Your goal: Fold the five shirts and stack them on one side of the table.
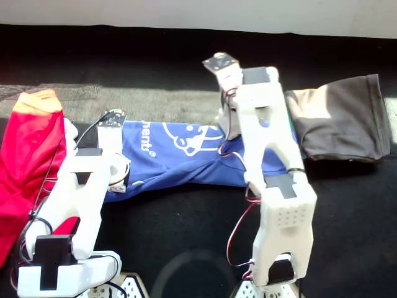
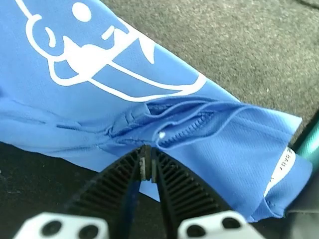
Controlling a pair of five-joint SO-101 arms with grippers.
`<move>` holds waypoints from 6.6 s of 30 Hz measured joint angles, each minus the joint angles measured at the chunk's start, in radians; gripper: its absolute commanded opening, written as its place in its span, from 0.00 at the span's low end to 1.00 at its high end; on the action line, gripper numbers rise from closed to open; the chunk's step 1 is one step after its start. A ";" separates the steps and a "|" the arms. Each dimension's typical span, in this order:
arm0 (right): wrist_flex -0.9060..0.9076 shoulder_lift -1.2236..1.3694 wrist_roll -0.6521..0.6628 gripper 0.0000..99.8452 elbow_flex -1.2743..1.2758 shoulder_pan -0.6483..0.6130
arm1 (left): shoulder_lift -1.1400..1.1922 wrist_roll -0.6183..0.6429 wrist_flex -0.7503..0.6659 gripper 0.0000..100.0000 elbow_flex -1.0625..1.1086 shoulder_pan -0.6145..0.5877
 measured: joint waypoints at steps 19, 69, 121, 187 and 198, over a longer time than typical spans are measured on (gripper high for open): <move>-0.233 0.157 -0.034 0.01 0.002 -0.023 | 0.000 0.000 0.000 0.01 0.000 0.000; 0.094 -0.344 -0.072 0.01 0.221 -0.221 | -0.081 0.000 0.249 0.21 -0.226 -0.167; 0.009 -1.211 0.172 0.01 1.025 0.548 | 0.603 -0.152 0.559 0.01 -0.967 -0.281; -0.908 -1.422 0.212 0.01 2.041 0.872 | 0.858 0.118 0.827 0.01 -1.824 0.704; -0.908 -1.422 0.212 0.01 2.041 0.872 | 1.036 0.118 0.689 0.01 -1.803 0.752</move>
